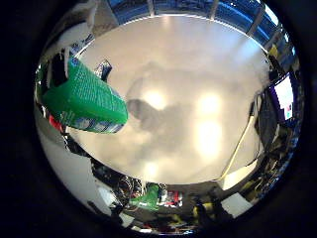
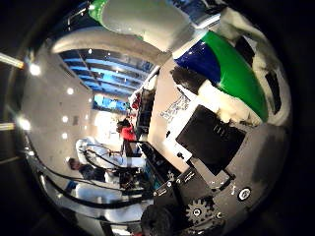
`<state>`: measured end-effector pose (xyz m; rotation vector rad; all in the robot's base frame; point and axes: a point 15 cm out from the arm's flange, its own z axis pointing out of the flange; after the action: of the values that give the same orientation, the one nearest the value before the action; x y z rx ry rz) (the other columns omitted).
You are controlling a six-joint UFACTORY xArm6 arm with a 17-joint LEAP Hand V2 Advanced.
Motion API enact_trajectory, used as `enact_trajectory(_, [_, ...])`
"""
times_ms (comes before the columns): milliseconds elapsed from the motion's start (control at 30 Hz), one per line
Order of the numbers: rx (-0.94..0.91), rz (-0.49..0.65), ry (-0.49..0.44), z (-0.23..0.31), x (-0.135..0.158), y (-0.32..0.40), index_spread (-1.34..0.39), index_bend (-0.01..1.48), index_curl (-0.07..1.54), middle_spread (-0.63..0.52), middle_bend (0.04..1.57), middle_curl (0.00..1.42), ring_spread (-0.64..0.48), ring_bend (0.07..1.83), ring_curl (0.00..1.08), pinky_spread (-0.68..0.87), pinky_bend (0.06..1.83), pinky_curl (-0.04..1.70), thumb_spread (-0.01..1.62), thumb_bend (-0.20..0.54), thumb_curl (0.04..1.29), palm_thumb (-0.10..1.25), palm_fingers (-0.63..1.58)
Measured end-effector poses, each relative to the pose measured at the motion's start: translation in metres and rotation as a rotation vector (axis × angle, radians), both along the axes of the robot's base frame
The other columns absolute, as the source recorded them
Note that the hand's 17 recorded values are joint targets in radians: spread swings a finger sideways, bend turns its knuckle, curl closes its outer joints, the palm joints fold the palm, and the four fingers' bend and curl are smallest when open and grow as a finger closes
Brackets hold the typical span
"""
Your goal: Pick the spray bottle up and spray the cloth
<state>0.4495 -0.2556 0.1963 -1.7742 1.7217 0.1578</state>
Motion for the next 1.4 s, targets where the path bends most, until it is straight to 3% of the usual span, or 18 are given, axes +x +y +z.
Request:
enact_trajectory(300, [0.015,-0.026,-0.034,-0.033,0.006,0.007,-0.21,1.15,0.82,-0.11,1.4,0.73,-0.23,1.35,0.87,-0.13,0.96,1.66,1.01,-0.021,0.66,1.04,1.11])
enact_trajectory(400, [0.032,-0.032,-0.055,-0.035,0.01,0.009,-0.21,1.11,0.81,-0.11,1.36,0.72,-0.22,1.32,0.85,-0.13,0.96,1.6,1.05,-0.041,0.61,0.98,1.08])
enact_trajectory(533, [0.03,-0.025,-0.067,-0.036,0.009,0.007,-0.27,0.86,0.78,-0.11,1.24,0.68,-0.22,1.27,0.77,-0.18,0.92,1.39,1.04,-0.039,0.51,0.88,1.01])
enact_trajectory(633, [0.022,-0.022,-0.069,-0.037,0.005,0.001,-0.32,0.54,0.73,-0.14,1.07,0.65,-0.22,1.27,0.72,-0.27,0.94,1.23,1.02,-0.033,0.46,0.82,0.73])
enact_trajectory(767, [0.02,-0.023,-0.068,-0.039,0.0,-0.004,-0.39,0.32,0.65,-0.16,0.9,0.61,-0.25,1.22,0.66,-0.36,0.84,1.09,1.02,-0.031,0.42,0.79,0.43])
enact_trajectory(833, [0.03,-0.023,-0.061,-0.042,-0.003,-0.004,-0.4,0.33,0.62,-0.16,0.82,0.58,-0.24,1.1,0.61,-0.3,0.68,1.04,1.02,-0.029,0.4,0.77,0.23])
enact_trajectory(933, [0.032,-0.025,-0.056,-0.044,-0.006,-0.006,-0.36,0.3,0.56,-0.11,0.6,0.49,-0.17,0.85,0.49,-0.03,0.58,0.95,1.02,-0.029,0.37,0.73,0.0])
enact_trajectory(1067, [0.062,-0.004,-0.029,-0.048,-0.016,0.0,-0.3,0.2,0.47,-0.04,0.38,0.39,-0.02,0.6,0.37,0.24,0.5,0.8,1.01,-0.036,0.34,0.67,-0.06])
enact_trajectory(1167, [0.136,0.014,-0.003,-0.051,-0.028,0.011,-0.25,0.15,0.41,0.02,0.27,0.35,0.04,0.46,0.31,0.32,0.4,0.68,0.99,-0.032,0.32,0.63,-0.06])
enact_trajectory(1400, [0.356,-0.033,0.053,-0.055,-0.053,0.025,-0.22,0.13,0.29,0.06,0.18,0.32,0.05,0.33,0.26,0.29,0.33,0.5,0.97,-0.029,0.31,0.59,-0.04])
